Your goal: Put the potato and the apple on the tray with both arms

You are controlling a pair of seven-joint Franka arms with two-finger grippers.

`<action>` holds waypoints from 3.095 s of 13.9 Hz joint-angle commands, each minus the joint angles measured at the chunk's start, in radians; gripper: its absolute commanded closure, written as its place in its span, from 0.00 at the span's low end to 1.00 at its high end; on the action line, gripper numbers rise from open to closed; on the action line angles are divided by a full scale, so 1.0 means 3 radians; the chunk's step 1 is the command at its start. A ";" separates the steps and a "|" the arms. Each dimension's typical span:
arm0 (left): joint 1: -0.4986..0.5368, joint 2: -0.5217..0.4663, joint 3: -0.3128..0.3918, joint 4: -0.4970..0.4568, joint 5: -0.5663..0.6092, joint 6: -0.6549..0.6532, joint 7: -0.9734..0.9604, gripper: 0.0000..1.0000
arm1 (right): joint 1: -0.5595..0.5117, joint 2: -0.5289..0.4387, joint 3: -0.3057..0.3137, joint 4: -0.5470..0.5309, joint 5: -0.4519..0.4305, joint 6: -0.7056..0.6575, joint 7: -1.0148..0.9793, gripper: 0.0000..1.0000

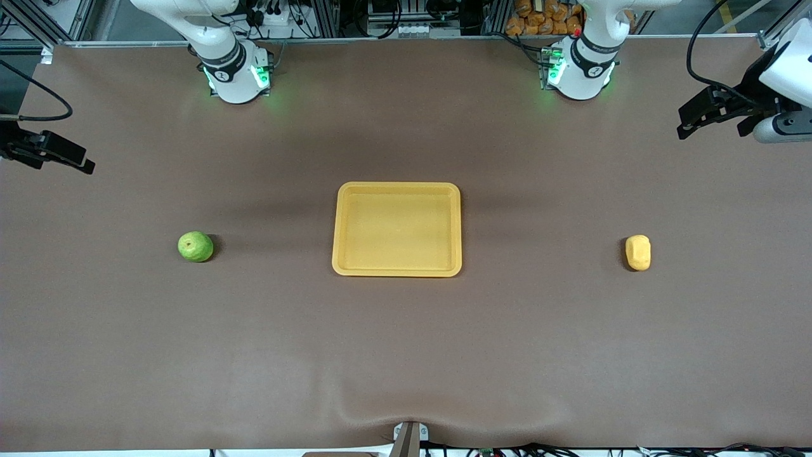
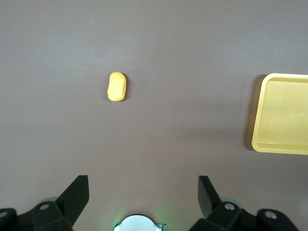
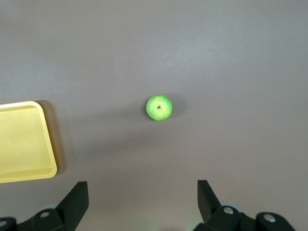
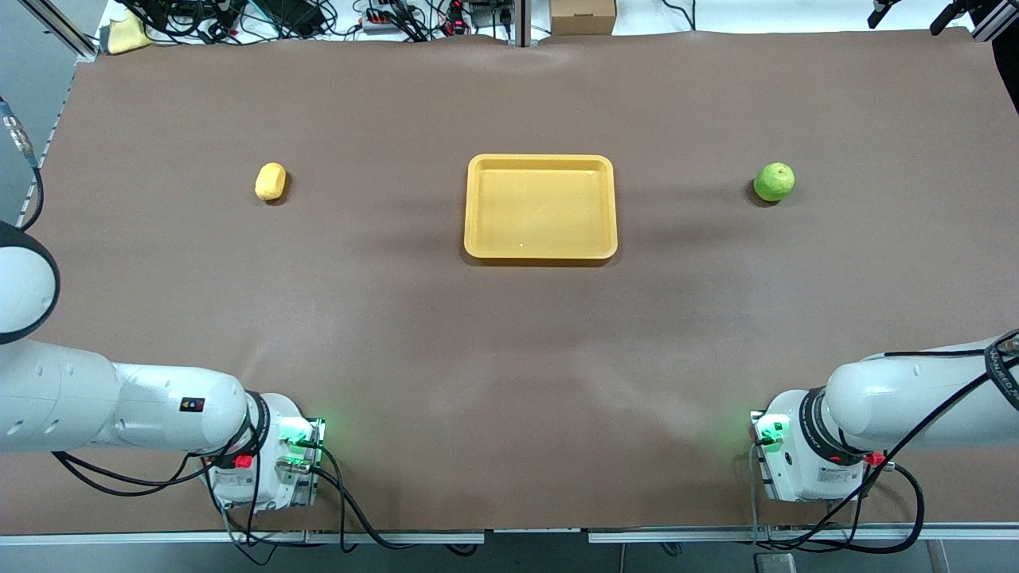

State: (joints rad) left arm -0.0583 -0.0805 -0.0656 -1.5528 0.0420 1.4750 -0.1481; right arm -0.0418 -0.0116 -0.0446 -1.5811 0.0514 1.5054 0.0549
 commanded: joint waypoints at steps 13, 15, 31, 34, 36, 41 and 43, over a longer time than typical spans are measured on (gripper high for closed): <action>0.0015 -0.0008 0.0024 0.0012 -0.0012 -0.0054 0.0039 0.00 | 0.0006 0.0028 0.0031 0.0065 0.0008 -0.0160 -0.0060 0.00; 0.0010 -0.0013 0.0019 0.0007 -0.0012 -0.0054 0.0039 0.00 | 0.0006 0.0034 0.0031 0.0070 0.0008 -0.0140 -0.0065 0.00; 0.0107 0.0171 0.0019 -0.0029 -0.0012 0.0058 0.0039 0.00 | -0.0024 0.0095 0.0031 0.0039 0.0049 -0.0084 -0.0060 0.00; 0.0102 0.0243 0.0019 -0.0039 0.0161 0.0171 0.0039 0.00 | -0.0034 0.0100 0.0026 0.0034 0.0064 -0.0079 -0.0060 0.00; 0.0107 0.0273 0.0014 -0.0106 0.0172 0.0278 0.0039 0.00 | -0.0040 0.0120 0.0026 0.0034 0.0064 -0.0048 -0.0086 0.00; 0.0220 0.0401 0.0014 -0.0310 0.0177 0.0590 0.0039 0.00 | -0.0040 0.0136 0.0026 0.0024 0.0069 -0.0043 -0.0101 0.00; 0.0230 0.0463 0.0019 -0.0427 0.0177 0.0773 0.0039 0.00 | -0.0034 0.0136 0.0021 0.0014 0.0069 -0.0048 -0.0101 0.00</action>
State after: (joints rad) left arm 0.0026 0.0529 -0.0580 -1.6452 0.0791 1.6569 -0.1479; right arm -0.0410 0.0249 -0.0402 -1.5815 0.0547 1.4919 0.0376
